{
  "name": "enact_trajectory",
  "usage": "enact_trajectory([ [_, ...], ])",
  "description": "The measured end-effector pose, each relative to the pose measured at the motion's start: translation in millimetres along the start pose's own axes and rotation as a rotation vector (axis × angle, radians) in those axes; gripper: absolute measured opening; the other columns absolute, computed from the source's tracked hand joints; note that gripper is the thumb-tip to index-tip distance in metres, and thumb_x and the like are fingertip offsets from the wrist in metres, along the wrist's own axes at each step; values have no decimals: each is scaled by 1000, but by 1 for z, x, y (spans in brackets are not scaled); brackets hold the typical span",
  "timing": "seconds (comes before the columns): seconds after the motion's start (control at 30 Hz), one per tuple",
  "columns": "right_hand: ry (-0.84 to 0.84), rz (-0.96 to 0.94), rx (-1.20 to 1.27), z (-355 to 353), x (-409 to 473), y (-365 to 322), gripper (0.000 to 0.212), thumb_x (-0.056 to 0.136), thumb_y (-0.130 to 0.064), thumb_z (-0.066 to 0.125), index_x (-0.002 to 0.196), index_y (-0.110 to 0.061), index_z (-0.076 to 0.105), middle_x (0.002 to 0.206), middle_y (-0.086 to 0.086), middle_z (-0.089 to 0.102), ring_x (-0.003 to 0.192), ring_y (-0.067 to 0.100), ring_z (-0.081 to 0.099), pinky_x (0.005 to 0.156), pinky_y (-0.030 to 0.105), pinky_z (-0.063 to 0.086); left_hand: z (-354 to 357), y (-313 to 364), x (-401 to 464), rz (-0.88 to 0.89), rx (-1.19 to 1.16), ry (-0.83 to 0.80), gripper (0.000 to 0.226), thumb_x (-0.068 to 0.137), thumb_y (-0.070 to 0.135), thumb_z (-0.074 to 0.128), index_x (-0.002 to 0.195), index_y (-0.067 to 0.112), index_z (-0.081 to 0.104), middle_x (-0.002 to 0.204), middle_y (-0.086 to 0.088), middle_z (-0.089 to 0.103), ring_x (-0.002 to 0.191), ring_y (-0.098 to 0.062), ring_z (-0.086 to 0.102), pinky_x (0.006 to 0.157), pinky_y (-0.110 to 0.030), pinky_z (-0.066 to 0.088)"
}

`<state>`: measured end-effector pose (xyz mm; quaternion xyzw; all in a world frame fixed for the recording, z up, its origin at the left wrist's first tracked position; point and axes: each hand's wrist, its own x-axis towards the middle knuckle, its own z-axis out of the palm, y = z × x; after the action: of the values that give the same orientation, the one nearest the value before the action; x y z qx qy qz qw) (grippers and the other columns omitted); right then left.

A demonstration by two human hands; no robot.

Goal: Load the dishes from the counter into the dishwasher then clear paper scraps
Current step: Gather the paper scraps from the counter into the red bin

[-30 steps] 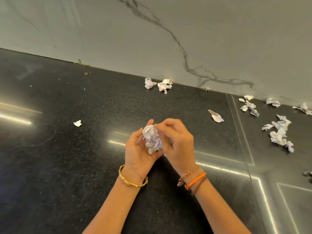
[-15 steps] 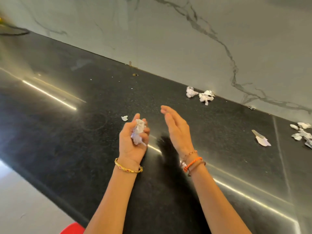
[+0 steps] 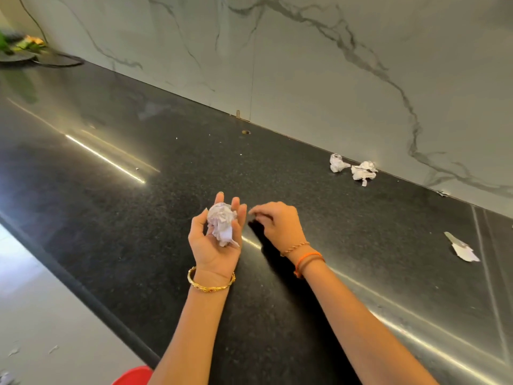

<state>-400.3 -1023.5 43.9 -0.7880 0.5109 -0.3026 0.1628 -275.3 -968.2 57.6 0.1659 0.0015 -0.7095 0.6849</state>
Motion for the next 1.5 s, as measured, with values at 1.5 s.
enact_trajectory([
  [1.5,909,224,155,-160,-128,143,8,86,-11,56,84,-14,64,81,-5,58,73,6,52,68,11,40,58,-247,52,-481,9,-215,57,36,11,91,88,6,69,84,-7,65,68,-20,66,51,-24,55],
])
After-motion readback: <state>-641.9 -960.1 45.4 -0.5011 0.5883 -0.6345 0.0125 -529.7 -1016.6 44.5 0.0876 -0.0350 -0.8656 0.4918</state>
